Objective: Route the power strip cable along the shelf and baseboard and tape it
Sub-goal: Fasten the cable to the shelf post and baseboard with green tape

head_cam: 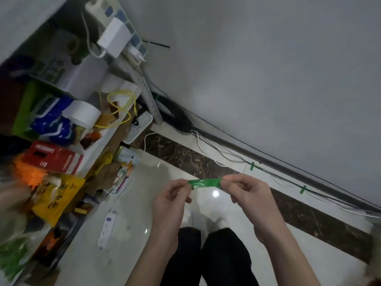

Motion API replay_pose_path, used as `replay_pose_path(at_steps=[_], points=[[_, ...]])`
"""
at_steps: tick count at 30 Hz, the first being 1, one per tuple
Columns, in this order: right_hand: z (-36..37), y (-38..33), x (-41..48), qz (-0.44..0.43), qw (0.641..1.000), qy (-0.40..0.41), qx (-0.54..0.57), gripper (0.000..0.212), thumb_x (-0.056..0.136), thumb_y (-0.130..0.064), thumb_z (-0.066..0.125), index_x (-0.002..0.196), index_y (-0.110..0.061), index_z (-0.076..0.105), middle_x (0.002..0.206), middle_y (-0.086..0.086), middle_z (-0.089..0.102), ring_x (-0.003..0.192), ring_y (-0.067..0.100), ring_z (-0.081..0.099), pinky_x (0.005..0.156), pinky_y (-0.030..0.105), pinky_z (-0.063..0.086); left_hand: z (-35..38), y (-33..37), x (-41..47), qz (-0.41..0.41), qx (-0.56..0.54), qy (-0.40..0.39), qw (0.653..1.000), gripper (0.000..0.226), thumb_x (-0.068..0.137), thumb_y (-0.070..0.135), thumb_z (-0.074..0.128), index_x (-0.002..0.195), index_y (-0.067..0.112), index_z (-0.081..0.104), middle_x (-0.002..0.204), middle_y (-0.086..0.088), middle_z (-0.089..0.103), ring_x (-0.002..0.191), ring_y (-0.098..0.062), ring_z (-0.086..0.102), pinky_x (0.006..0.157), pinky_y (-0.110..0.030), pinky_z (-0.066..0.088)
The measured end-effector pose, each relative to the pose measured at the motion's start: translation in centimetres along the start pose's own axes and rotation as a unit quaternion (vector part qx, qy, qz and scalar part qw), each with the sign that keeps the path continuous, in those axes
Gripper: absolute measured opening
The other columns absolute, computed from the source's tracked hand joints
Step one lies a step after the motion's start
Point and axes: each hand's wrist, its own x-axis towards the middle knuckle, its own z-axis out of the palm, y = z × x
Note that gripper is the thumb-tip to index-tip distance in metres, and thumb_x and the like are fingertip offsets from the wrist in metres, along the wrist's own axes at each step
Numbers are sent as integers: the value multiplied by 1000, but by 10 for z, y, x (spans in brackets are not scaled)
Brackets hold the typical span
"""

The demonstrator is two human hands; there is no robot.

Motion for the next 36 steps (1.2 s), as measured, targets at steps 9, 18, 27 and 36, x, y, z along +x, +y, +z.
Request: replay_pose_path(at_steps=[9,18,27,36], points=[[31,126,287,-26,999,18,23,8,85,-4,76,89,-10,79,71,2,74,52,0,60,52,12,48,63,-103,292,25,69,-68,995,9,94,9,64,98,11,72,66,4,61,59,0,56,57,-13,44],[42,272,485,-56,997,51,-7,5,90,-8,73,90,-10,77,69,-13,67,57,3,52,50,7,39,117,-232,499,30,111,-104,988,9,94,10,65,98,12,73,67,5,62,56,1,55,51,-10,44],[20,340,534,-72,988,129,-43,9,91,-5,71,97,-2,75,88,8,73,53,-7,54,55,7,44,149,-319,622,490,497,-114,707,52,97,15,61,145,6,46,145,-10,51,132,-17,48,114,-20,32],[14,345,532,-65,985,159,-35,7,92,-7,70,96,-6,76,82,3,71,52,-6,51,54,8,42,180,-357,694,579,697,-206,369,105,88,78,39,161,9,7,169,-13,1,156,-29,2,127,-47,9]])
